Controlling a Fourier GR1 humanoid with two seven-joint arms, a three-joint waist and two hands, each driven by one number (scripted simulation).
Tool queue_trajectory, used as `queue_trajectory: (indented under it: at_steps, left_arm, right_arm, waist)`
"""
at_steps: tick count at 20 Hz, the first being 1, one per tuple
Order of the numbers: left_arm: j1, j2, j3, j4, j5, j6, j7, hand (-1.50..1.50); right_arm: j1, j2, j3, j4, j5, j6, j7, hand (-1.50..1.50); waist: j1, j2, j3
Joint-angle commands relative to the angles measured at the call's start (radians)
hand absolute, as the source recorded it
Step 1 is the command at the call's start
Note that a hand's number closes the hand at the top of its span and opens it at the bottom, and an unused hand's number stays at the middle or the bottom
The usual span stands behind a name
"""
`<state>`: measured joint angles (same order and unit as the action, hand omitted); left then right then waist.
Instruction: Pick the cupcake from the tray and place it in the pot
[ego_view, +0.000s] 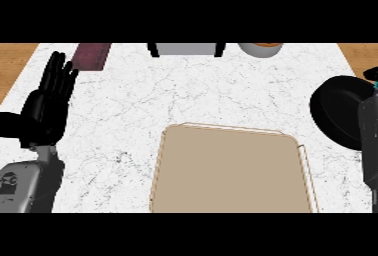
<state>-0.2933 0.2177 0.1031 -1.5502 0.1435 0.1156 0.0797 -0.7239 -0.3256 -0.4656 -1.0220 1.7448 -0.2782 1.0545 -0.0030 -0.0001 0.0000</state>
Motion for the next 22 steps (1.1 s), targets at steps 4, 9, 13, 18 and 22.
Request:
queue_trajectory:
  at_steps: [4,9,13,18,22]
  left_arm:
    - [-0.011,-0.004,0.011,0.055,0.015,-0.036,-0.031,0.0]
    - [0.032,-0.009,0.002,0.026,0.003,-0.035,-0.051,0.0]
    - [-0.021,-0.006,0.006,0.032,-0.007,-0.018,-0.012,0.0]
    - [0.029,-0.024,-0.015,-0.025,-0.018,-0.013,-0.013,0.0]
    - [-0.011,-0.015,0.01,0.054,-0.025,-0.009,-0.036,0.0]
  right_arm:
    - [0.022,-0.045,-0.094,0.115,-0.111,-0.023,0.006,1.5]
    - [0.082,0.036,-0.221,0.093,-0.337,-0.193,-0.089,-1.5]
    - [0.047,-0.006,-0.19,0.166,-0.442,-0.19,-0.258,-1.5]
    - [0.1,-0.016,-0.186,0.149,-0.515,-0.374,-0.418,-1.5]
    - [0.014,-0.023,-0.214,0.096,-0.571,-0.452,-0.38,-1.5]
  waist:
    - [0.007,0.003,0.0]
    - [0.006,0.003,0.001]
    - [0.007,0.003,0.001]
    - [0.007,0.001,0.001]
    - [0.004,0.003,0.0]
